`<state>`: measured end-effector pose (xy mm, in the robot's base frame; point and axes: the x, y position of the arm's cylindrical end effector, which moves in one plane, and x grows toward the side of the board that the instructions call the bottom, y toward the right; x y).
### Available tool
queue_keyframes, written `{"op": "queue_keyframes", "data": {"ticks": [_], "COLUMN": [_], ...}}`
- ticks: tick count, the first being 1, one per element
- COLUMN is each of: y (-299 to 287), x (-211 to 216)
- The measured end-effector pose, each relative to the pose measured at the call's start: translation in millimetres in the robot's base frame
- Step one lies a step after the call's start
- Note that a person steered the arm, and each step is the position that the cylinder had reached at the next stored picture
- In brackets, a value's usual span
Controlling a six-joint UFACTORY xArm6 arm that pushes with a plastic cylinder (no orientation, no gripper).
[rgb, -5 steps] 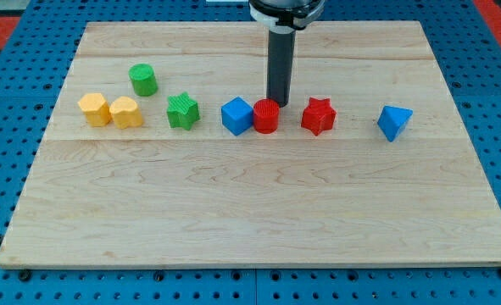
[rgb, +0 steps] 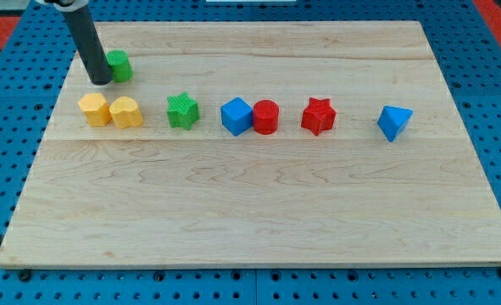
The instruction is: Place the green circle left to the blue triangle
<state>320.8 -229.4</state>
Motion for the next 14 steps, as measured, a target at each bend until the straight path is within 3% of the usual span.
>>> {"op": "queue_keyframes", "data": {"ticks": [2, 4, 5, 6, 7, 8, 10, 12, 14], "y": [-45, 158, 129, 145, 213, 296, 324, 382, 384], "x": [-25, -30, -63, -73, -34, -33, 29, 40, 54]}}
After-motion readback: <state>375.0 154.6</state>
